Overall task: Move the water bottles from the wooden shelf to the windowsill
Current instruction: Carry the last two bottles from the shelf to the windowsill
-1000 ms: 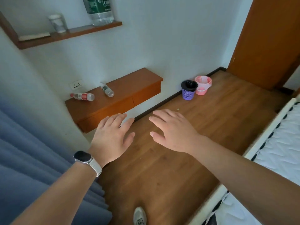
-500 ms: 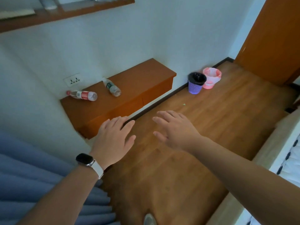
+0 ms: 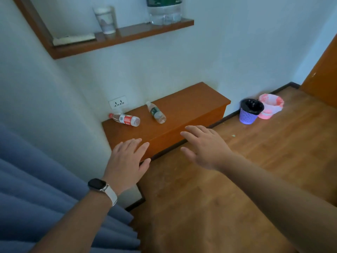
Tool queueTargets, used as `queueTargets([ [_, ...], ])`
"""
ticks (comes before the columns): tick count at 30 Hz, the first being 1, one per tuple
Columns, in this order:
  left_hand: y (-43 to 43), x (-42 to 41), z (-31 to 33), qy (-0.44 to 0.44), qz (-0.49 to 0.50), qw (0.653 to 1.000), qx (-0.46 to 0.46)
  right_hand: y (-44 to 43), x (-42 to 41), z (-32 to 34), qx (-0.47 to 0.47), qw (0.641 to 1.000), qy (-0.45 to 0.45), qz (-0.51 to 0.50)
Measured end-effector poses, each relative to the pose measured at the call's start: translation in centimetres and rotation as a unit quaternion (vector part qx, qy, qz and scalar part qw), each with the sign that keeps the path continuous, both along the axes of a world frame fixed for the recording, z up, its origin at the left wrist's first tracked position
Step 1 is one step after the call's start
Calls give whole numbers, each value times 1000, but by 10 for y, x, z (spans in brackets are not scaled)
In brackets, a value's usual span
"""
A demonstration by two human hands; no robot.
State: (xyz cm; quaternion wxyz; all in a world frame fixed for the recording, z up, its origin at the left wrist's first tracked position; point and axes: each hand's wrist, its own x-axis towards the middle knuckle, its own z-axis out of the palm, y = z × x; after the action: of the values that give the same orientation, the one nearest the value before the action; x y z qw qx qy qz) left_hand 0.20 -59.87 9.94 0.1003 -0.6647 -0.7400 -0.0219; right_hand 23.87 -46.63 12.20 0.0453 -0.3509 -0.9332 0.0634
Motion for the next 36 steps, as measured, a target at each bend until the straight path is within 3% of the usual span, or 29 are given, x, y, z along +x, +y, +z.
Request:
queueTargets([
  [15,92,-5,-19,9,48,999,-13,117,-18,-42,-6,999,-19,42],
  [24,183,17,-10,-4,118,993,11,233,-28,-17,-8,993,-11,120],
  [36,215,-4,2,18,213,977,25,289,-77,0,-2,975,15,223],
])
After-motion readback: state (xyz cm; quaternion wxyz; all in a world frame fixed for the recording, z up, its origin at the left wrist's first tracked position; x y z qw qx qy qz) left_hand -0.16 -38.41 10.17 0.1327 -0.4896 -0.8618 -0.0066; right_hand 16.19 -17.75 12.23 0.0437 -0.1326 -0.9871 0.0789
